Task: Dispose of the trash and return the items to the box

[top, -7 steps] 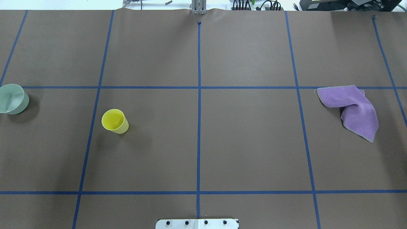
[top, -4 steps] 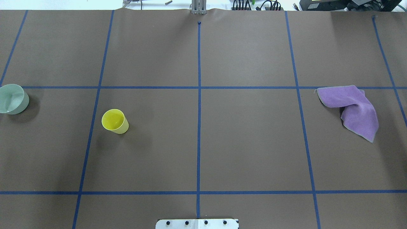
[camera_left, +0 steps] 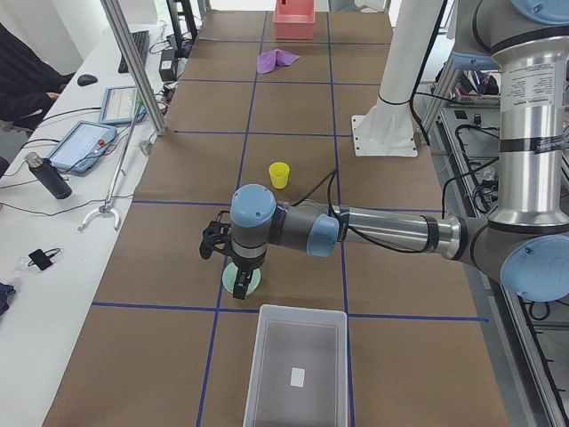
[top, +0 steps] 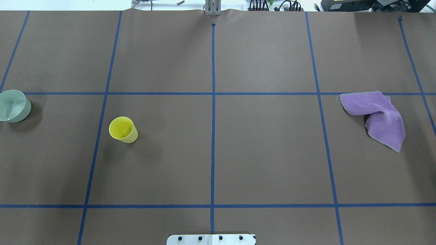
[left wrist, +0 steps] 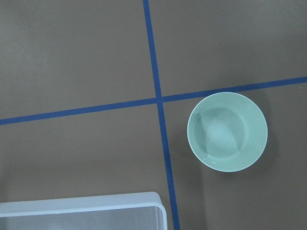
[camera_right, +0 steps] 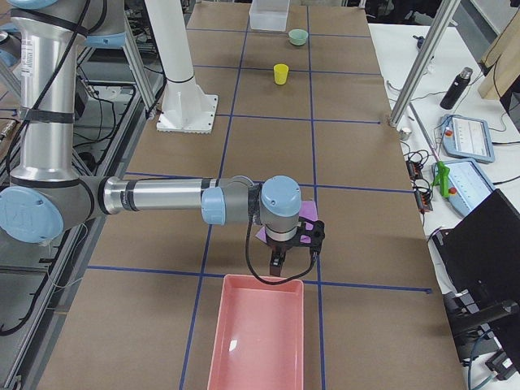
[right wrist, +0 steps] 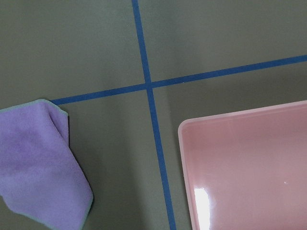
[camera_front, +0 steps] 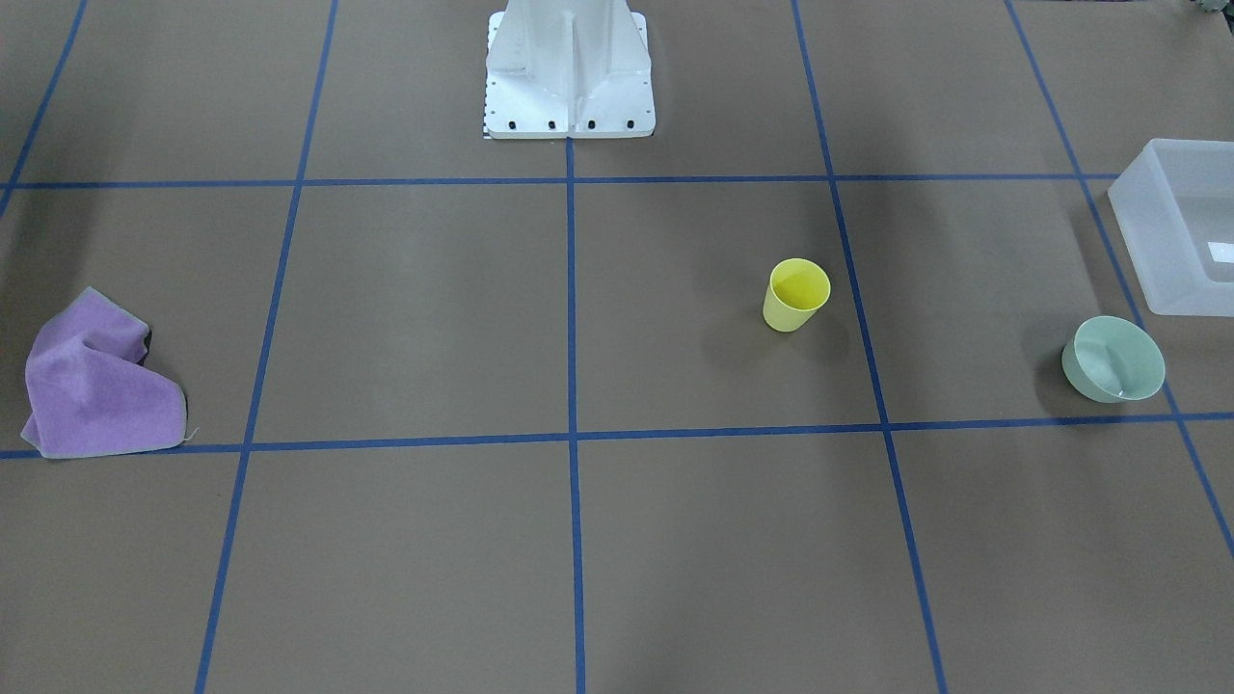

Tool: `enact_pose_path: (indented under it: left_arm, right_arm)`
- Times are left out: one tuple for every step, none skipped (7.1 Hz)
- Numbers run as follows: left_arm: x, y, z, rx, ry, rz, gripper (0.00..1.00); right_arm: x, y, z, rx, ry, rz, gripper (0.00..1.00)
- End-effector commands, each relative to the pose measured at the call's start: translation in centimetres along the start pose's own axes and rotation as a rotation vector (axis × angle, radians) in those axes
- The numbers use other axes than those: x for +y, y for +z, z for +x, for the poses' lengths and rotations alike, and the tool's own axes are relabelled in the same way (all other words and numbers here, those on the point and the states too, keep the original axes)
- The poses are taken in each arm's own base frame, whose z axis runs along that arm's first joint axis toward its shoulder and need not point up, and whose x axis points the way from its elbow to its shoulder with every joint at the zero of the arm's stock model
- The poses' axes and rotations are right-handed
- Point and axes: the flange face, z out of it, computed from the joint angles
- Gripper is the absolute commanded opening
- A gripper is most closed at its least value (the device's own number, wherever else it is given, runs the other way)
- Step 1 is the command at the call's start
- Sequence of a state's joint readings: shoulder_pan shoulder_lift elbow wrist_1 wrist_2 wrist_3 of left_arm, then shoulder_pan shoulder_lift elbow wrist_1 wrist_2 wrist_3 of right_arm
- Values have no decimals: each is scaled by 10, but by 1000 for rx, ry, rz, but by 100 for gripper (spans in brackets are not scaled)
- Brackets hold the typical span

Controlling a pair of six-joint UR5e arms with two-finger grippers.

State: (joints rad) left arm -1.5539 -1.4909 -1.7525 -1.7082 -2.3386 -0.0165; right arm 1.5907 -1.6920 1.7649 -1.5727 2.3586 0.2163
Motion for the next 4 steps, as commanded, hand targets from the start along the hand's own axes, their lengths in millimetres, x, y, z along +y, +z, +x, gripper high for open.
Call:
enact_pose_path:
  left_arm:
    - [-5, 1, 0, 0, 0, 1, 99]
    - [-7, -8, 10, 5, -56, 22, 99]
    - [-24, -19, 41, 23, -196, 51, 99]
    - [-30, -13, 77, 46, -216, 41, 99]
  right_arm:
    - [1, -3, -3, 0, -5, 5, 100]
    - [1, -3, -3, 0, -4, 4, 100]
    - [1, -3, -3, 0, -4, 4, 100]
    - [1, -3, -2, 2, -4, 4, 100]
